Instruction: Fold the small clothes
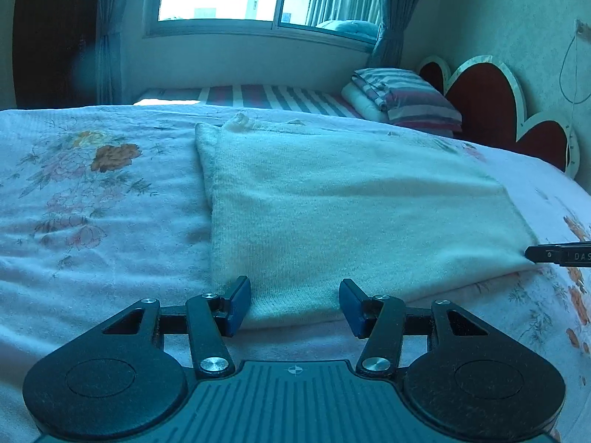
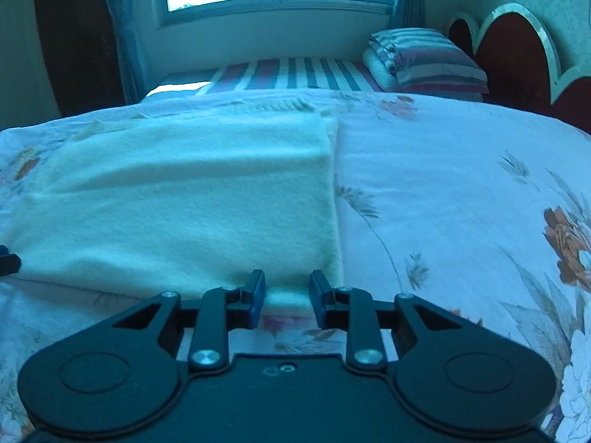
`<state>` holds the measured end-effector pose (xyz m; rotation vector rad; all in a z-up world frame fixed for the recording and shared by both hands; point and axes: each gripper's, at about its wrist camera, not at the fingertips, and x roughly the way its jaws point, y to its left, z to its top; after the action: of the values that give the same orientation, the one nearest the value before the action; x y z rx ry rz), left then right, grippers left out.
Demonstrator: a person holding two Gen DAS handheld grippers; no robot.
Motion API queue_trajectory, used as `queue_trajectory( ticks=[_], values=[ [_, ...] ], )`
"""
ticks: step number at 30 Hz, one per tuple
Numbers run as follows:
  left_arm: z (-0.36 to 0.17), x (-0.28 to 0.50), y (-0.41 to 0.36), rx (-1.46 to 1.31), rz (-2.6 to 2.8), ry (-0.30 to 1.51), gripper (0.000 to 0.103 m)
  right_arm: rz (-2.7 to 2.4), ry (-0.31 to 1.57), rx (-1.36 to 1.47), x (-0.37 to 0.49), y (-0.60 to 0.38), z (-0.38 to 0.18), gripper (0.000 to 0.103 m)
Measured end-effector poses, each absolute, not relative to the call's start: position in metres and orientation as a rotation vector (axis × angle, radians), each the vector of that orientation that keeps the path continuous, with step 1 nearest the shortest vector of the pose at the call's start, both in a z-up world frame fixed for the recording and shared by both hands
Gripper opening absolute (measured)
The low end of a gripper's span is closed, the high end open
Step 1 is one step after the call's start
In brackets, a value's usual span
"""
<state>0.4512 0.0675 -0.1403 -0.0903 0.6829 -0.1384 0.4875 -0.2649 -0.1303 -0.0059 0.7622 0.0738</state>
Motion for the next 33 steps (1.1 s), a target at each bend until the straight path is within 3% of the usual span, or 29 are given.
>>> queue_trajectory(
  ticks=[8, 15, 17, 29, 33],
  values=[
    [-0.117, 0.49, 0.068, -0.086, -0.141, 0.612, 0.053, 0.112, 0.655, 0.048, 0.519, -0.266, -0.096, 0.027],
    [-0.134, 0.543, 0.084, -0.096, -0.075, 0.67, 0.053, 0.09, 0.687, 0.04, 0.589, -0.284, -0.116, 0.022],
    [-0.122, 0.547, 0.086, -0.07, -0.048, 0.617, 0.053, 0.106, 0.613, 0.064, 0.587, -0.294, -0.11, 0.029],
    [-0.133, 0.657, 0.091, -0.105, 0.025, 0.645, 0.053, 0.172, 0.603, -0.026, 0.686, -0.268, -0.114, 0.027],
    [-0.139, 0.672, 0.096, -0.081, 0.008, 0.656, 0.053, 0.177, 0.614, -0.019, 0.696, -0.277, -0.118, 0.033]
  ],
)
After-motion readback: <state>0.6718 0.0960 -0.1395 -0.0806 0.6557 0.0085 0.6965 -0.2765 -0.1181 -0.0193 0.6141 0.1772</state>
